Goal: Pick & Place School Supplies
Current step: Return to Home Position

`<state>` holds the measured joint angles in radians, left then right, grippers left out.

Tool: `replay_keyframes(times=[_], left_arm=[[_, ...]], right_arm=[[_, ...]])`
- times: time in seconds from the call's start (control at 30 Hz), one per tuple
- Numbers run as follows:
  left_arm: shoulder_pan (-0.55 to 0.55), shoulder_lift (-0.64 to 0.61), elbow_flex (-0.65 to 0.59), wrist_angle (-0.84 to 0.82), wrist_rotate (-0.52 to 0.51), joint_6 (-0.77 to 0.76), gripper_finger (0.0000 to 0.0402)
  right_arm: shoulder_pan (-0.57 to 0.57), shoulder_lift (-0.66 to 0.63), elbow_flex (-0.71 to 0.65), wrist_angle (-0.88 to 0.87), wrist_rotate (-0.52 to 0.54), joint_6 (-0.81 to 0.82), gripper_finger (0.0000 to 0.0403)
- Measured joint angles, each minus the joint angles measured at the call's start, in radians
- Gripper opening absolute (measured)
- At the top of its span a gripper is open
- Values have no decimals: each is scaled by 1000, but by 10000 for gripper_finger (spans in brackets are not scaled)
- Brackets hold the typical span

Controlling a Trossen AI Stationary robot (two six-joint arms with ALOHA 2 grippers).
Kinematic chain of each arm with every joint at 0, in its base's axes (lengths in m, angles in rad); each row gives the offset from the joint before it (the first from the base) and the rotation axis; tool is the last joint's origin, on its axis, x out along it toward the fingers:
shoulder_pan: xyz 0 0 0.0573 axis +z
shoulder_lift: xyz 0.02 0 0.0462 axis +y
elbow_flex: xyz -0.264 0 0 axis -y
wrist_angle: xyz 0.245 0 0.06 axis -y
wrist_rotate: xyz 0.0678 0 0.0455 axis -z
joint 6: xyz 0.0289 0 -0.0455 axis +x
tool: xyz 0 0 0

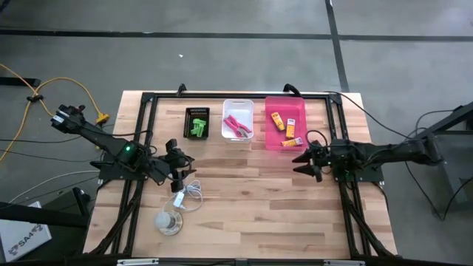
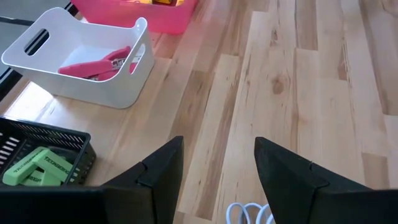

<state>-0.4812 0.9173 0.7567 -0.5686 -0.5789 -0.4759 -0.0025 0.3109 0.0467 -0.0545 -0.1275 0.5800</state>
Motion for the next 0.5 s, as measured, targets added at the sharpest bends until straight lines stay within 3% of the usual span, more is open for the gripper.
replay_keyframes(times=[0.37,0.5], left_arm=[[0,0,0,0,0,-3,190],[0,0,0,0,-3,-3,190]], right_arm=[[0,-144,1,-18,3,-19,227],[1,-176,-38,95,-7,-28,227]])
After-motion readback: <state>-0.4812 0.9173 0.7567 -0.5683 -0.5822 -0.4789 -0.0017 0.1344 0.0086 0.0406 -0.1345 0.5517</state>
